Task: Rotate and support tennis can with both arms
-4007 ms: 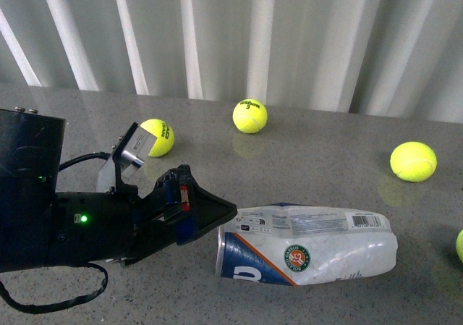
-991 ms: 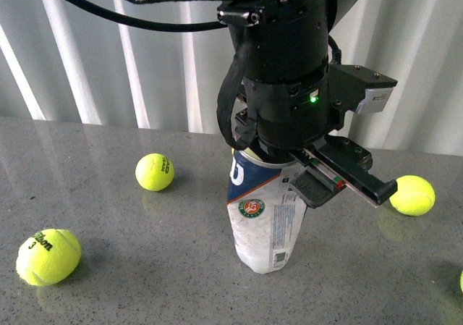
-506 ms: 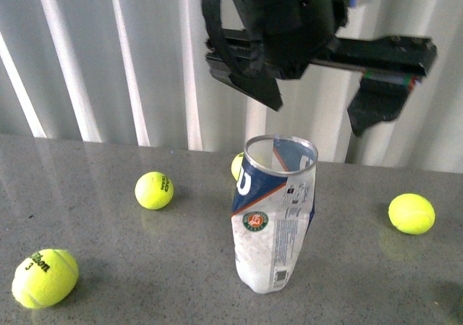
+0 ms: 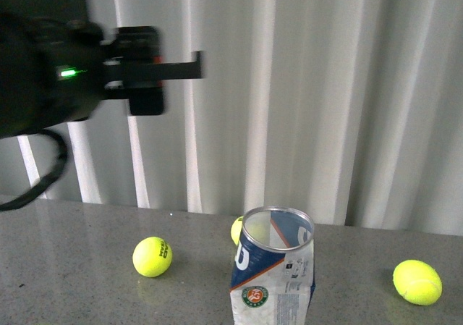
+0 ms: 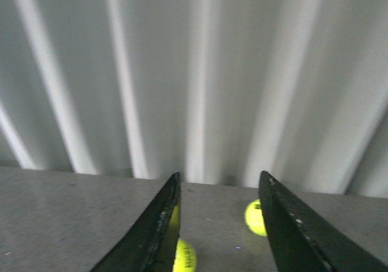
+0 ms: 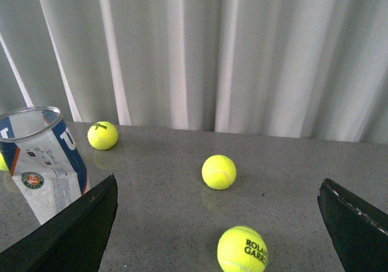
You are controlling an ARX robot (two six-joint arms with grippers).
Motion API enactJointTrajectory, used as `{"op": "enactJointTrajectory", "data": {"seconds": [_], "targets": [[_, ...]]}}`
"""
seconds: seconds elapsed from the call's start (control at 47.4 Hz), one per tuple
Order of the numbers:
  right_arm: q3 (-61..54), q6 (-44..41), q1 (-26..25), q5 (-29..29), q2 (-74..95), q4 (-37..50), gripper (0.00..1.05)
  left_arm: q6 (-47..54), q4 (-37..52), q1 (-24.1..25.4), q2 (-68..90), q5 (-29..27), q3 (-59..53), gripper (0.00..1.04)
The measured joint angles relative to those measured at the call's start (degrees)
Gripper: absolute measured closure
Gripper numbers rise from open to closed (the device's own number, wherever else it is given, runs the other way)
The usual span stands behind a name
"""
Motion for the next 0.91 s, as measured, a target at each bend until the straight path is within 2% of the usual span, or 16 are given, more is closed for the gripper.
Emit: {"op": "enactJointTrajectory", "data": {"seconds": [0.232, 0.316, 0.569, 0.865, 0.907], "targets": [[0.0, 0.0, 0.0, -0.07, 0.0, 0.0, 0.07, 0.28, 4.59, 6.29, -8.85, 5.97, -17.03, 1.01], [0.0, 0.0, 0.0, -0.04, 0.0, 0.0, 0.07, 0.68, 5.75, 8.41, -13.68, 9.07, -22.51, 1.01], [0.0, 0.0, 0.0, -0.04, 0.0, 0.0, 0.07, 0.68, 5.51, 14.14, -23.82, 13.81, -32.28, 1.01], [0.0, 0.0, 0.0, -0.04, 0.0, 0.0, 0.07, 0.68, -0.22, 18.53, -36.33, 18.01, -39.19, 1.01], [0.0, 0.0, 0.0, -0.04, 0.0, 0.0, 0.07, 0.68, -1.73, 21.03, -38.56, 21.86, -39.93, 1.01]]}}
